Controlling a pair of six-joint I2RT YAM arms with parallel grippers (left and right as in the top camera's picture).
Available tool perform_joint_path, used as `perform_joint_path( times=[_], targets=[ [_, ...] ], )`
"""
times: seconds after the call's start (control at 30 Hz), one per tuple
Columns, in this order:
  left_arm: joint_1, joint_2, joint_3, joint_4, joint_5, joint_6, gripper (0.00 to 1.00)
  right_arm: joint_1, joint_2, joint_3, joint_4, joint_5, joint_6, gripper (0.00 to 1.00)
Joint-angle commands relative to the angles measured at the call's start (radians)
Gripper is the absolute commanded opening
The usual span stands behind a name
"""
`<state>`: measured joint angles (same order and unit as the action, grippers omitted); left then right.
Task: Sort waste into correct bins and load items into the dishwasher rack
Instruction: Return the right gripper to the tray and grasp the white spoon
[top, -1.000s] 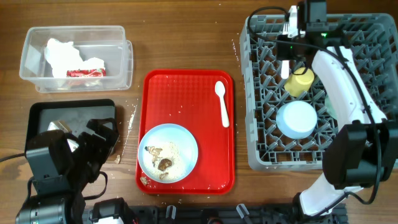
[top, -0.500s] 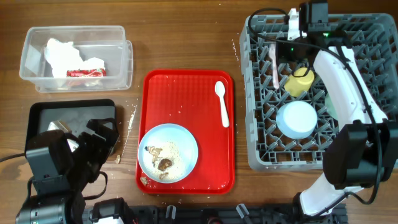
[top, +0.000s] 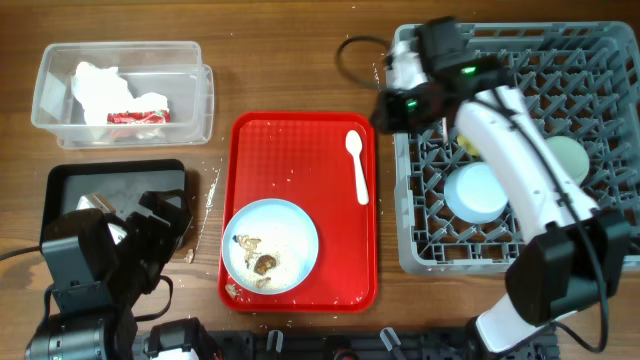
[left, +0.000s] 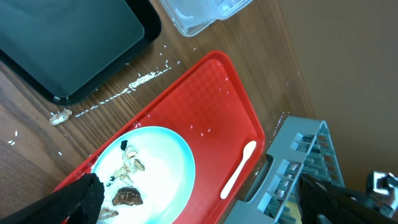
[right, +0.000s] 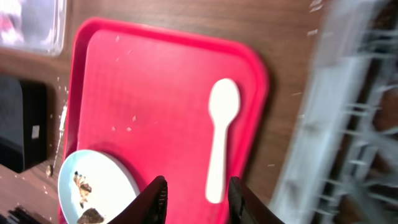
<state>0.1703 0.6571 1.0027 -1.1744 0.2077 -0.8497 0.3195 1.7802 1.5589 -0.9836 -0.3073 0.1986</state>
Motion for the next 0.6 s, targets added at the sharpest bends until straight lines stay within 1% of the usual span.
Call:
perform_joint_path(
  times=[0.0,0.03,0.13,0.23,0.37,0.43,0.57],
  targets=[
    [0.002,-0.002,0.000,0.003,0.011,0.008,1.00,0.113,0.019,-0.027,0.008,0.256,0.175,0.38],
    [0.002,-0.002,0.000,0.003,0.011,0.008,1.00,0.141,0.036,-0.034,0.015,0.302,0.207,0.42],
    [0.002,-0.002,0.000,0.003,0.011,0.008,1.00,0.186,0.103,-0.050,0.062,0.324,0.247,0.43],
    [0.002,-0.002,0.000,0.003,0.011,0.008,1.00,0.189,0.192,-0.052,0.109,0.327,0.246,0.42],
    [0.002,-0.002,0.000,0.003,0.011,0.008,1.00,0.189,0.293,-0.052,0.114,0.330,0.246,0.40],
    [0.002,-0.002,0.000,0.003,0.011,0.008,1.00,0.189,0.329,-0.052,0.115,0.330,0.245,0.37],
    [0.002,-0.002,0.000,0.003,0.010,0.008,1.00,0.189,0.369,-0.054,0.123,0.330,0.234,0.36]
  ],
)
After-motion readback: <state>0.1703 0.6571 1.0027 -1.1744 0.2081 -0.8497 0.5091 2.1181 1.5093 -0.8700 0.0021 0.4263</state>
